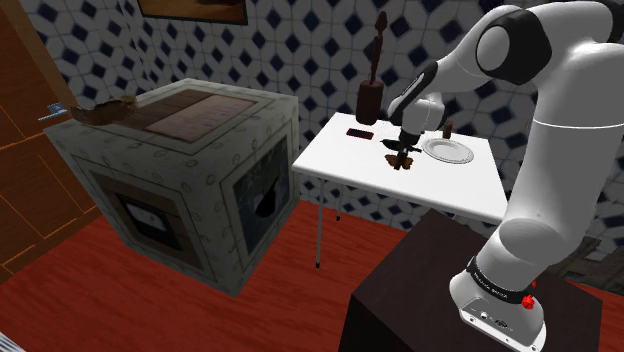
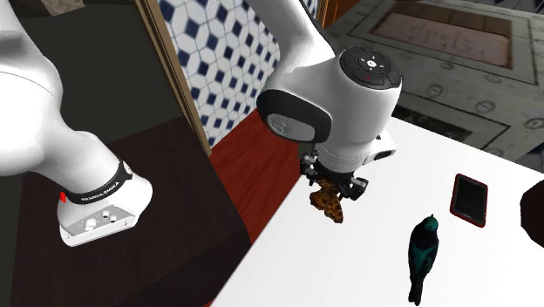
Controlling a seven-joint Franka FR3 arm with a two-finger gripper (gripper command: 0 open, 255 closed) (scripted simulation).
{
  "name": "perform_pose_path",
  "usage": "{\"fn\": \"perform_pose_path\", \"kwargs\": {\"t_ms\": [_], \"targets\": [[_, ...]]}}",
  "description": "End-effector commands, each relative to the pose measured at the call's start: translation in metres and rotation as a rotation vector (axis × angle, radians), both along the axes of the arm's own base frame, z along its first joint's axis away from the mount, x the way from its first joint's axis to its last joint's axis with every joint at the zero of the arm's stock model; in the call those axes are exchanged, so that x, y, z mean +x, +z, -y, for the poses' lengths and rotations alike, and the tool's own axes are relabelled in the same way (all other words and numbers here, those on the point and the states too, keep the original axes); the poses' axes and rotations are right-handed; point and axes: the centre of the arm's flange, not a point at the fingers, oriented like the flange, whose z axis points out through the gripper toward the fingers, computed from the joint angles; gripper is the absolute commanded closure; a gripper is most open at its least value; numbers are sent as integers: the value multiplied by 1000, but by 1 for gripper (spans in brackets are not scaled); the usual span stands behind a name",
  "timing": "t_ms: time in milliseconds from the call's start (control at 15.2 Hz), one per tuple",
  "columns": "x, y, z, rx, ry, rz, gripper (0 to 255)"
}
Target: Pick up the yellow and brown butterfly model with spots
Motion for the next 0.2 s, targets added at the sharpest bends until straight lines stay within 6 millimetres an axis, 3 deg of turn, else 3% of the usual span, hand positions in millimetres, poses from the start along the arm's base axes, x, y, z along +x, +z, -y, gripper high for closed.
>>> {"fn": "perform_pose_path", "kwargs": {"t_ms": [0, 132], "targets": [[0, 11, 0, 0, 0, 0, 255], [0, 12, 0, 0, 0, 0, 255]]}}
